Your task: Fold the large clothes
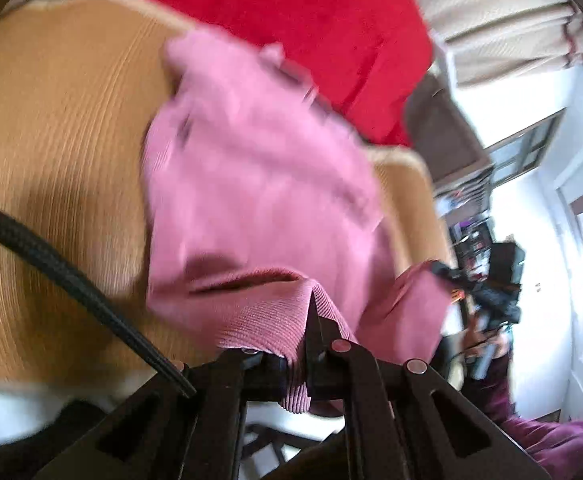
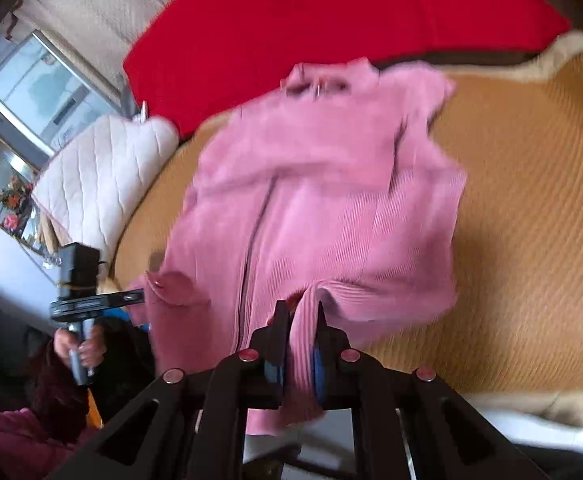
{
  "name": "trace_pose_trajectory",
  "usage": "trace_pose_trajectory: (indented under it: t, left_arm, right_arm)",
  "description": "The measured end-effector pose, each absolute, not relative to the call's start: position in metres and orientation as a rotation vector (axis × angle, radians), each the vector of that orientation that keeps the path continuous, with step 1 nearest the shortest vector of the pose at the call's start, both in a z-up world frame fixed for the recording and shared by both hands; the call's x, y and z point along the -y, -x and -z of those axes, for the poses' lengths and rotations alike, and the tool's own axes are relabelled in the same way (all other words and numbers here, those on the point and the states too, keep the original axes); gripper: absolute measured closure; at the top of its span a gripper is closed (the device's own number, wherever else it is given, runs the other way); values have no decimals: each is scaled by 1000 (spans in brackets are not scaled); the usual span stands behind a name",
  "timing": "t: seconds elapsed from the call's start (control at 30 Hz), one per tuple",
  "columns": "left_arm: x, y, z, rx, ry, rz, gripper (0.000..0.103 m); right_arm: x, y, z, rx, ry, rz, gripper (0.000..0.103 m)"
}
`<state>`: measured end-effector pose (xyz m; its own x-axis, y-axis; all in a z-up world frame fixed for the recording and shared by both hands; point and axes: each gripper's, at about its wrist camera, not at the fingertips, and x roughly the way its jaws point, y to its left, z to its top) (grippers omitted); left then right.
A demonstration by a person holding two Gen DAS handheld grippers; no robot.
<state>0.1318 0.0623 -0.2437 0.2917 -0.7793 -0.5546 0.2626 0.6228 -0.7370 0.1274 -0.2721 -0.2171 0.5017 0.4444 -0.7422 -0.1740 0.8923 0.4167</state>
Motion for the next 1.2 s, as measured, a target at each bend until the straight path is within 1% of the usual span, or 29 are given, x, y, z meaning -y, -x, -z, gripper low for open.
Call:
trace_pose_trajectory:
  t: [0.13, 0.17, 0.27, 0.37, 0.4, 0.47, 0.5, 0.57, 0.6, 0.63, 0.67, 0.7, 0.73, 0.77, 0.83, 0.9, 1.0, 1.03, 1.07, 1.1, 1.13, 1.17, 1.2]
  left_arm:
    - [-49, -179, 212, -1001, 533, 743, 97]
    - [-56, -191, 209, -996, 535, 741, 97]
    - [-43, -211, 194, -958, 582, 768, 97]
    - [-36, -222, 204, -962, 621, 767, 97]
    - [-46, -233, 207, -967, 635, 769, 97]
    - [-43, -241, 213, -971, 669, 772, 97]
    - [-45, -242, 213, -969, 673, 771, 97]
    - [-52, -244, 212, -969, 676, 770, 97]
    - [-51, -245, 213, -966, 683, 769, 97]
    - [-50, -246, 213, -963, 690, 769, 97]
    - [-47, -248, 214, -961, 693, 767, 97]
    - [-47, -247, 213, -958, 694, 766, 97]
    - [-47, -247, 213, -955, 694, 765, 97]
    - [-46, -248, 213, -953, 695, 762, 97]
    - [-43, -249, 212, -950, 691, 751, 97]
    - [-43, -248, 212, -948, 690, 748, 97]
    - [-45, -247, 211, -946, 692, 741, 97]
    - [-47, -247, 212, -946, 697, 739, 97]
    - [-48, -247, 212, -945, 703, 737, 97]
    - [-50, -248, 212, -944, 707, 733, 97]
    - [-51, -250, 213, -945, 718, 736, 97]
    - [-54, -251, 213, -944, 731, 740, 97]
    - [-57, -253, 211, -941, 742, 740, 97]
  right_arm:
    - [302, -168, 184, -846, -367, -329, 93]
    - [308, -178, 180, -829, -387, -324, 93]
    - [326, -210, 176, -806, -439, -295, 93]
    - [332, -237, 194, -877, -455, -279, 93]
    - [333, -241, 202, -910, -469, -263, 93]
    - [337, -240, 218, -974, -495, -277, 92]
    - [341, -236, 224, -997, -517, -283, 89]
    - [354, -218, 233, -1013, -589, -296, 89]
    - [358, -208, 235, -1003, -609, -300, 81]
    - [364, -192, 236, -988, -625, -291, 53]
    - [367, -180, 238, -987, -632, -277, 30]
    - [369, -167, 240, -988, -646, -265, 2]
    - [371, -153, 242, -976, -676, -259, 2]
    - [372, -137, 246, -967, -712, -271, 2]
    - [366, -115, 252, -1013, -761, -316, 2]
    - [357, -102, 258, -1036, -752, -315, 2]
    - [338, -97, 270, -1056, -754, -304, 2]
    - [331, -103, 278, -1072, -754, -287, 5]
    - [326, -106, 283, -1092, -746, -281, 12]
    - [319, -114, 291, -1123, -742, -277, 53]
    - [314, -120, 298, -1161, -741, -270, 77]
    - [310, -127, 301, -1206, -724, -246, 85]
    - [309, -132, 300, -1209, -713, -223, 90]
